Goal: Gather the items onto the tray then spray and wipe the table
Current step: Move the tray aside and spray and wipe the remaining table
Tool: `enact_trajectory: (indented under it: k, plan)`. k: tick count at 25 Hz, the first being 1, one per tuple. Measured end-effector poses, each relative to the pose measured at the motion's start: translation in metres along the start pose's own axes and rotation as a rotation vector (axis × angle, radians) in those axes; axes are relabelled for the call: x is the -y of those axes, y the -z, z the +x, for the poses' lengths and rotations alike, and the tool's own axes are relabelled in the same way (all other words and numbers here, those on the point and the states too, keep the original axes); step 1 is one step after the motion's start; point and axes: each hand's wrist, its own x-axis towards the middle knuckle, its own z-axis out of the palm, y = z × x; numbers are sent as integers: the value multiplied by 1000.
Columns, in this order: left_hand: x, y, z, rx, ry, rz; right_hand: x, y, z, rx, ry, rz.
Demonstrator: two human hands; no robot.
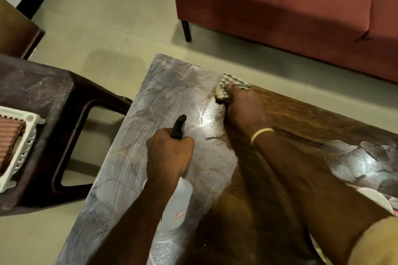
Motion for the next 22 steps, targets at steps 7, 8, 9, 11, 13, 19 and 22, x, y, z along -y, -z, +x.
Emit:
enact_trajectory:
  k: [7,8,9,11,13,19,22]
  plan:
    - [11,14,-14,52,79,16,-10,10,-142,329,365,56]
    - [16,13,-15,44,91,20,-19,14,-127,287,282,42]
    - [23,12,-16,41,100,30,-23,14,-106,229,184,30]
    - [34,5,-20,57,110,35,-12,4,-57,78,39,-17]
    - [43,0,-31,81,94,66,20,-8,-33,12,4,4]
    - [69,16,-40,169,372,-94,36,-10,-151,276,220,90]
    - [75,30,-38,286,388,-162,11,-5,-156,318,185,94]
